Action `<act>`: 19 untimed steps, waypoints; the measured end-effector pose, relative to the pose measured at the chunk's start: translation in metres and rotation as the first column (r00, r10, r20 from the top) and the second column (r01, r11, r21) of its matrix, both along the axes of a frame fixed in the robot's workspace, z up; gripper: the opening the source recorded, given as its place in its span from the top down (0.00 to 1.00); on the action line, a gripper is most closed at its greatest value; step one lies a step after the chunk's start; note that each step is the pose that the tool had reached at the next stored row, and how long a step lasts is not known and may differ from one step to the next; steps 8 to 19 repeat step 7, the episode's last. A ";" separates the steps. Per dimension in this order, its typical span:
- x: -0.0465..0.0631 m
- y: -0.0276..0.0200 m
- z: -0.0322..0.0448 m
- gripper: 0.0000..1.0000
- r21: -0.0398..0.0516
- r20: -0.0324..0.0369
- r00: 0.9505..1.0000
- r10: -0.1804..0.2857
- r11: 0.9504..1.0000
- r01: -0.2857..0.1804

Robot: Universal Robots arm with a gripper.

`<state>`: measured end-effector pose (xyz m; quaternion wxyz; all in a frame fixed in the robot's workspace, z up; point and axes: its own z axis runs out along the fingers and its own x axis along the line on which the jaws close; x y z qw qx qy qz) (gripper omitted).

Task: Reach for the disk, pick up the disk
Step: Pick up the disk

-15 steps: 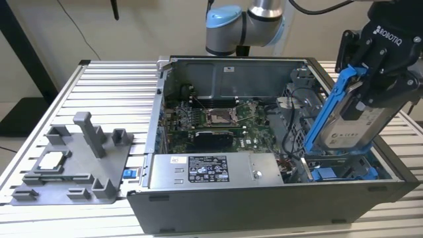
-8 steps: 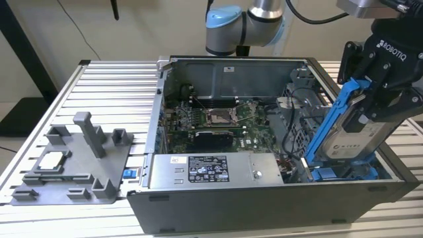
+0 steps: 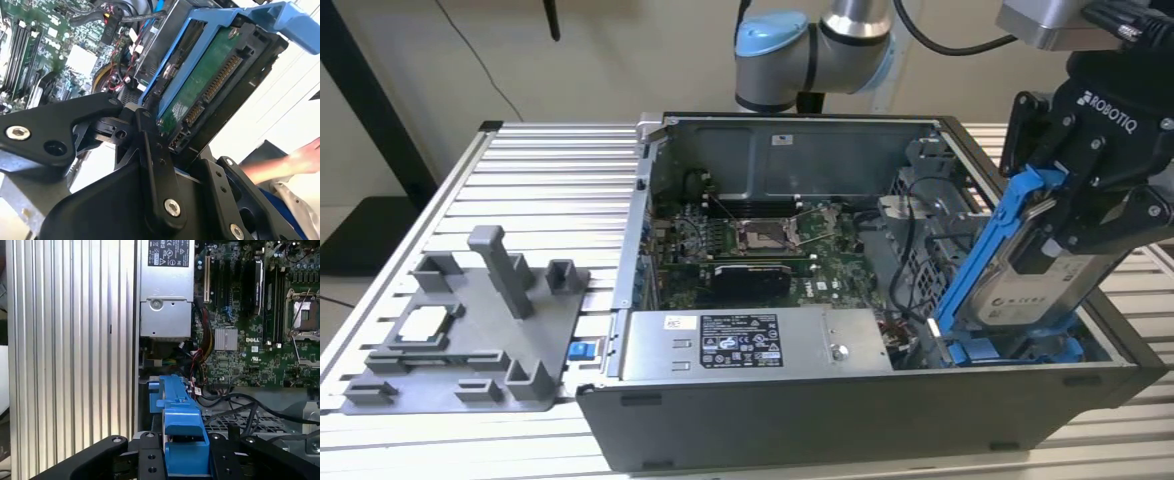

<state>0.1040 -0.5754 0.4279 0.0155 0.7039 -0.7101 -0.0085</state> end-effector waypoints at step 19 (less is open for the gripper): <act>0.000 0.0000 -0.0008 1.00 0.000 0.000 1.000 0.006 1.000 -0.006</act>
